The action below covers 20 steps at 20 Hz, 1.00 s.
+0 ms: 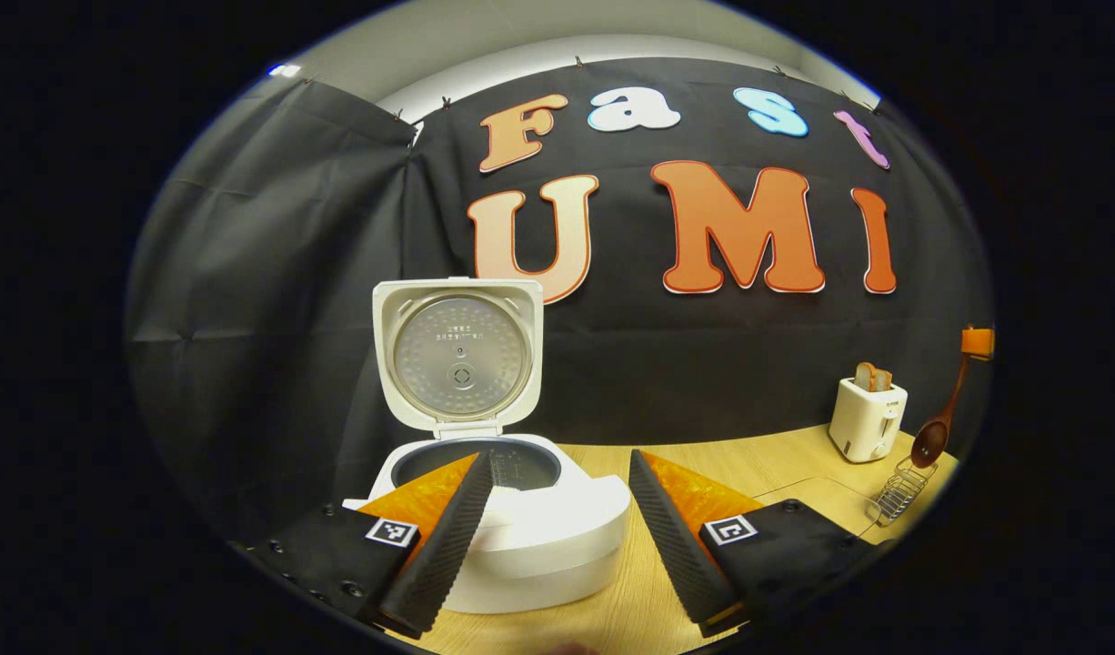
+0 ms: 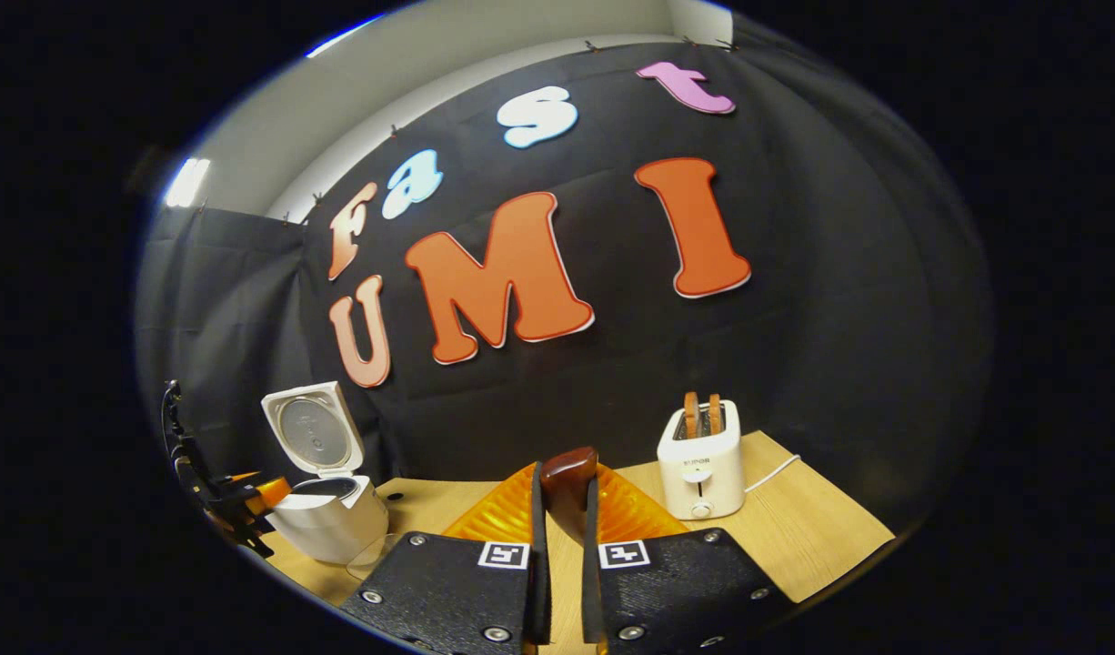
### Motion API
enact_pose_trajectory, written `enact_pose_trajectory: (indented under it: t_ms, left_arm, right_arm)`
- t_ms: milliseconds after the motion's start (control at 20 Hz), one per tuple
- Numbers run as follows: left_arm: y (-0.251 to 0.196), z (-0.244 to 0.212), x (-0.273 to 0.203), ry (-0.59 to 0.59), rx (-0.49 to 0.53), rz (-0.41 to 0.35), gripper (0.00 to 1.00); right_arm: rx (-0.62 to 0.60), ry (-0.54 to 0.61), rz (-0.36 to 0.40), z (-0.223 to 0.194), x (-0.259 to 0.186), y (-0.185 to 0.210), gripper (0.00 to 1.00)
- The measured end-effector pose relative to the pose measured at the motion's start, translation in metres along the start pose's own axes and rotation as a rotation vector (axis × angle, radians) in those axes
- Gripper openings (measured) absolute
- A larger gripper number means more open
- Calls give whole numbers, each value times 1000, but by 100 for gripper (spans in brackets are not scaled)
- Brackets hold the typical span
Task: Close the left gripper, press the button to open the rice cooker; take a wooden spoon from the chopstick holder with the right hand, scoop a spoonful of rice and pour it into the rice cooker, then put the wooden spoon back into the chopstick holder.
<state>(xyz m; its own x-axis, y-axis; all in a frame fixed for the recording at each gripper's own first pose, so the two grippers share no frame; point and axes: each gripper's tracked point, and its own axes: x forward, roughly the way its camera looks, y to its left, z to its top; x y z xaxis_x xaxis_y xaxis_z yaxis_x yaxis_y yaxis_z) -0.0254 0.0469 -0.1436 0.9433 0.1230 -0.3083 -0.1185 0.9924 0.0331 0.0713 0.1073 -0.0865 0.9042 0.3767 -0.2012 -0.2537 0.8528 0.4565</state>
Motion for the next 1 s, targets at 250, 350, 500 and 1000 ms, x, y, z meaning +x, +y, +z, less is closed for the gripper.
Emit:
enact_pose_trajectory:
  t_ms: [250,350,500,1000]
  left_arm:
    - [-3,-1,2,9,1,4,98]
    - [-4,-10,4,38,-5,5,98]
    - [-3,-14,7,58,-6,13,98]
    - [-19,-14,10,70,7,-1,98]
  right_arm:
    - [157,21,-32,-19,-2,-27,13]
    - [216,30,-59,-29,4,-39,13]
    - [299,36,-105,-44,4,-55,13]
    - [485,45,-212,-78,2,-92,13]
